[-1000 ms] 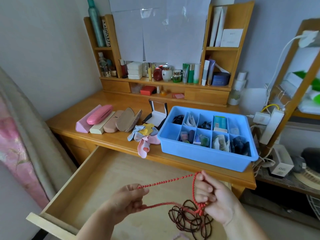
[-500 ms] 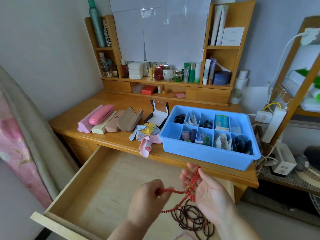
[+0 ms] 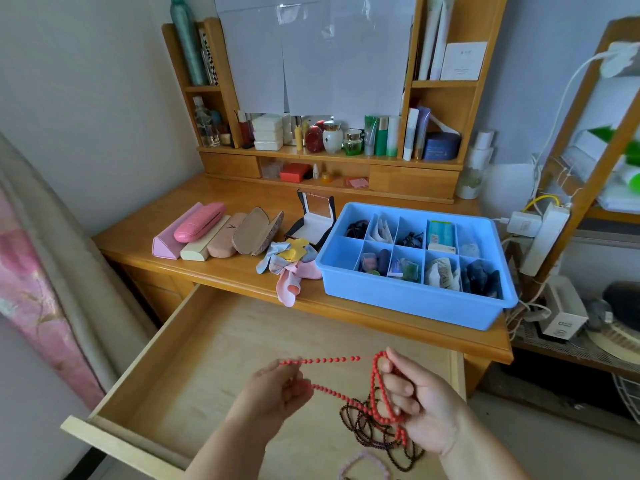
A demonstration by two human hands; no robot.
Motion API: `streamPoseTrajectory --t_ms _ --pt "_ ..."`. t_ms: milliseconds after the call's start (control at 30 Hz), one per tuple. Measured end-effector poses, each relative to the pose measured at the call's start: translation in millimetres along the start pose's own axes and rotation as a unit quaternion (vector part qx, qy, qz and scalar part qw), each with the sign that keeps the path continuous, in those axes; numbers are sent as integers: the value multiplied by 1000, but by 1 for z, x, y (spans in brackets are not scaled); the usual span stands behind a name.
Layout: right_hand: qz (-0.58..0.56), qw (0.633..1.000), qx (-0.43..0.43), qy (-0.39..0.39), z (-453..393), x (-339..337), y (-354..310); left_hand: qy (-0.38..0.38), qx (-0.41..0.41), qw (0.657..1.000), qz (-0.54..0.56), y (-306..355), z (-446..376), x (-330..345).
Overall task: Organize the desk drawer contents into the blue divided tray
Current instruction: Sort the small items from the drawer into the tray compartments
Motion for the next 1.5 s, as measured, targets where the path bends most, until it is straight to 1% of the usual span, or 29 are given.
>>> streamPoseTrajectory --t_ms 67,100,133,167,200,233,267,300,333,367,433,467,500,533,567,633,667,700,733,767,800,867,967,1067,1167,1233,1333,1400,1500 --pt "-69 996 -30 45 -4 -7 3 -8 -33 988 148 -12 -2 0" --pt "-94 992 -45 74 -7 -11 5 -9 -34 985 168 -17 -2 3" --pt "-115 986 -60 103 -8 -13 7 -4 -19 990 140 -22 0 8" --pt "-129 981 -75 126 -9 -14 7 8 15 998 68 -26 1 11" --pt "-141 976 -89 143 -10 -15 8 24 68 997 -39 -28 3 13" --pt "-148 972 -103 149 -10 -14 7 38 141 976 -163 -27 8 15" --pt "-155 971 -115 144 -10 -14 7 42 228 929 -288 -24 15 20" --pt "-152 972 -119 135 -10 -12 7 31 311 866 -389 -22 23 27" --pt "-125 977 -116 124 -10 -11 8 2 378 805 -457 -20 32 35" --pt "-62 985 -108 118 -10 -8 9 -37 416 755 -506 -20 39 44" --pt "105 986 -84 103 -10 -2 15 -74 449 683 -571 -19 47 58" --pt "159 981 -69 92 -9 1 18 -61 461 661 -590 -16 49 63" --pt "189 978 -51 73 -8 6 21 -37 467 655 -593 -11 51 66" --pt "208 976 -33 48 -6 9 22 -11 462 673 -577 -6 50 67" --pt "224 974 -15 25 -3 12 22 13 440 710 -550 -1 47 65" --pt "236 972 11 -3 1 12 18 14 338 820 -461 5 39 59" --pt "221 975 16 -6 2 11 17 -23 258 881 -396 4 34 57" --pt "191 981 19 -6 2 10 16 -84 171 928 -319 -1 30 55" --pt "154 988 18 -9 2 9 15 -149 94 955 -239 -7 27 54" --pt "122 992 16 -15 2 10 14 -193 44 964 -178 -12 28 53" --pt "101 994 15 -22 2 12 13 -219 25 964 -151 -15 30 52" --pt "87 995 19 -34 2 14 15 -221 35 961 -164 -20 31 51" --pt "104 994 20 -28 1 11 18 -164 86 968 -168 -23 29 52" --pt "149 988 -21 16 0 1 9 -65 129 980 -135 -17 22 40" --pt "189 977 -77 59 -3 -6 -8 -44 120 989 -71 -14 16 31" --pt "287 951 -88 76 -5 -5 -11 -70 105 991 -53 -15 15 32" --pt "464 882 -62 64 -5 2 -5 -100 100 989 -48 -17 9 28" --pt "542 837 -63 50 -5 7 -7 -108 88 990 -36 -20 3 21" --pt "635 766 -96 31 -8 23 -16 -135 55 989 -5 -31 -5 14"
Point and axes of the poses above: each hand's wrist, its own z-axis away from the middle knuckle, its own x-axis out of the palm, y = z × x, the point moved 4 cm from there along -z, towards the middle knuckle, and after that the axes turned 5 degrees about -x, right-handed, at the moved point
